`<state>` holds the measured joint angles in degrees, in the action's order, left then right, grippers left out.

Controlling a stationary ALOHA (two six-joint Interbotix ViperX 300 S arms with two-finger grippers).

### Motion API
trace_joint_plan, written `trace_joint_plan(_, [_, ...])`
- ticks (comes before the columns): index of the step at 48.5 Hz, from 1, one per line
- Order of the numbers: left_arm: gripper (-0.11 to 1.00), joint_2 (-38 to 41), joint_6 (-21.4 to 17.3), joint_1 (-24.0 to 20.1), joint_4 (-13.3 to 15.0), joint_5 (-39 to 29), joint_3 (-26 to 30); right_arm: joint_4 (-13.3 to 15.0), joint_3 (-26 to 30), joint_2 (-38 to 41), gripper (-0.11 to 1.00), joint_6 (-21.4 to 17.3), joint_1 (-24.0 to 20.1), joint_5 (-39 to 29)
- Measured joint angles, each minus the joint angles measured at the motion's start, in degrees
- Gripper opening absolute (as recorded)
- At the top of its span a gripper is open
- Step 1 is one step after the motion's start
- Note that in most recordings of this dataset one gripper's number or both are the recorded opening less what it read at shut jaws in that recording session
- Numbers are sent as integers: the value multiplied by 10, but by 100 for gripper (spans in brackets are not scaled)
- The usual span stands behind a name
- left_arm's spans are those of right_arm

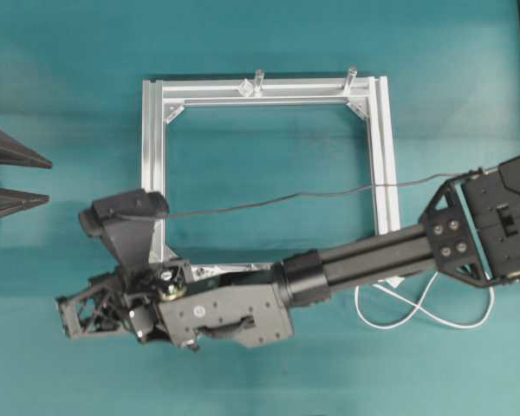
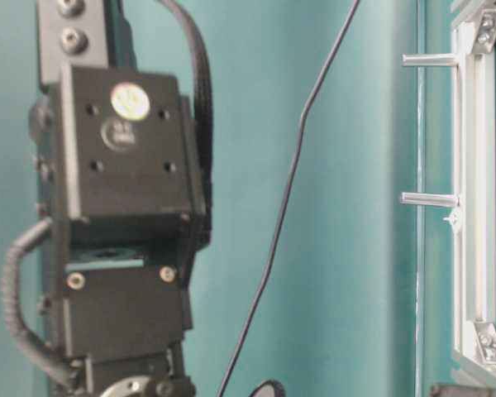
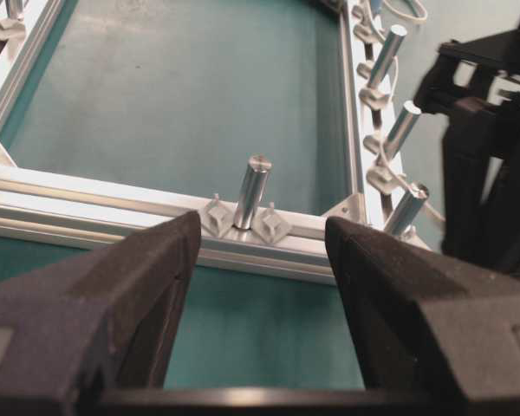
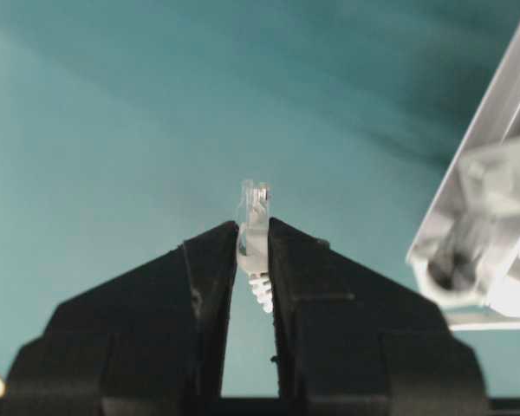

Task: Move the cable alternately left and right between 8 closely spaced pins so it hooks onto each one.

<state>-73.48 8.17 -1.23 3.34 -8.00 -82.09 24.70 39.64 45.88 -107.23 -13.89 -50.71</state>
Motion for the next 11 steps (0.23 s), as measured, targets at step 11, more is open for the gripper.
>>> trace_joint_plan(11, [63,0,0,1,0,0,1,1,0,0,14,7,20,1])
